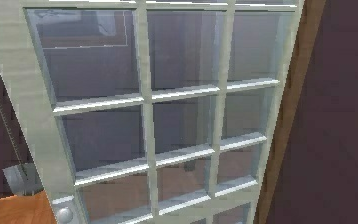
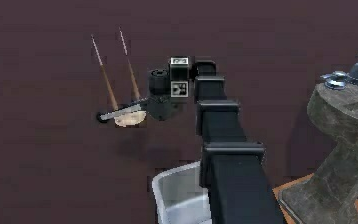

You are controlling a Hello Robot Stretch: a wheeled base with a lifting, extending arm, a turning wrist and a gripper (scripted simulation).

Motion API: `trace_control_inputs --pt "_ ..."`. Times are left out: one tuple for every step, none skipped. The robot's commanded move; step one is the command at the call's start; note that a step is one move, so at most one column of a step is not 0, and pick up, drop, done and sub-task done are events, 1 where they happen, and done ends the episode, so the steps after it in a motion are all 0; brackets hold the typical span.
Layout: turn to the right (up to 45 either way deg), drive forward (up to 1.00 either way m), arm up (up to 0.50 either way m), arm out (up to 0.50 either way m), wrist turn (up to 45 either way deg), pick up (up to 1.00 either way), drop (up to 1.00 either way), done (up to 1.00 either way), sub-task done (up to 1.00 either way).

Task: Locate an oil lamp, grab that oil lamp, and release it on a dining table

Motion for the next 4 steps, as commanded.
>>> trace_control_inputs --pt "0.0 0.0 0.0 0.0 -45.0 0.0 0.0 0.0 0.0" --pt "0.0 0.0 0.0 0.0 -39.0 0.0 0.0 0.0 0.0" --pt "0.0 0.0 0.0 -0.24 0.0 0.0 0.0 0.0 0.0" --pt "-45.0 0.0 0.0 0.0 0.0 0.0 0.0 0.0 0.0"
